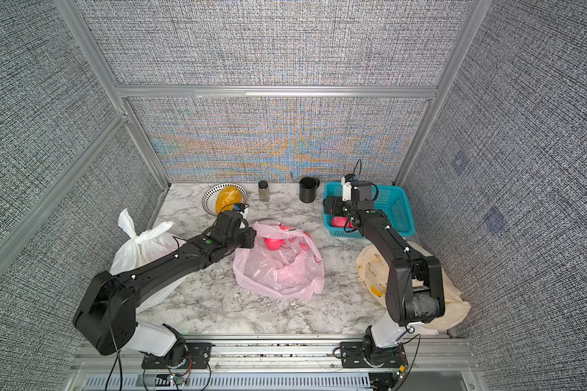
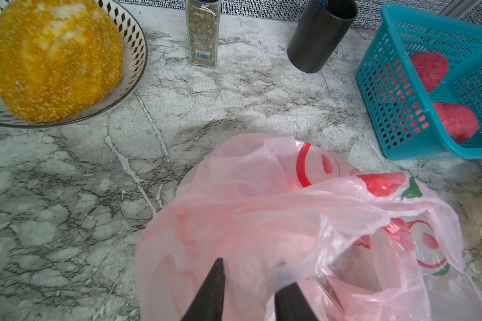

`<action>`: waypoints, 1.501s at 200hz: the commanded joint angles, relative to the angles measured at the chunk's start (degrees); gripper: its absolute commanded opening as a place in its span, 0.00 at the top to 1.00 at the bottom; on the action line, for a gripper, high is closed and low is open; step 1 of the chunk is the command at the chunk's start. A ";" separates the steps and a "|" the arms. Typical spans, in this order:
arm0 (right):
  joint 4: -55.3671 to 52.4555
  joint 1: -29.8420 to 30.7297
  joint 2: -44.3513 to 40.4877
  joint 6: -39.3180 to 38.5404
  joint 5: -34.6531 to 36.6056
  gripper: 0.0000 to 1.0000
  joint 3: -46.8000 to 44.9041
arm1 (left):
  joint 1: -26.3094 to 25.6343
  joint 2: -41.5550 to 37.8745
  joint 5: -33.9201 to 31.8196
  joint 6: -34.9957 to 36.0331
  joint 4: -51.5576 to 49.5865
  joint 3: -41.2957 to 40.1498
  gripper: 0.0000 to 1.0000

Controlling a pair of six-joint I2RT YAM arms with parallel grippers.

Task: Untie the knot of a plastic bag & take out the apple
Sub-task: Place the apple in the basket, then pick up the apple from the plastic bag.

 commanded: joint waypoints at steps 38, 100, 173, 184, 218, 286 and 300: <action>-4.65 17.40 -10.03 1.40 -3.10 0.02 -5.28 | -0.26 -1.08 1.30 0.13 2.71 0.35 0.79; -1.46 29.63 -3.64 4.98 -8.80 0.02 -9.51 | -0.29 0.03 0.42 -2.73 4.69 0.62 0.82; 6.72 29.79 11.76 7.65 -1.61 0.02 -3.97 | -0.28 0.15 0.37 -2.57 4.09 1.51 0.77; 6.32 29.72 13.00 7.78 -0.65 0.02 -2.60 | -0.29 0.05 0.42 -2.56 4.00 1.47 0.77; 4.05 29.89 14.16 8.41 3.22 0.02 -0.74 | -0.31 -0.10 0.36 -2.69 4.03 0.86 0.76; 8.43 29.90 17.16 8.61 9.98 0.02 0.47 | -0.35 0.28 0.98 -2.83 4.36 0.81 0.76; 10.27 29.91 17.92 8.22 10.80 0.02 0.87 | -0.33 0.10 1.01 -2.74 4.17 0.90 0.76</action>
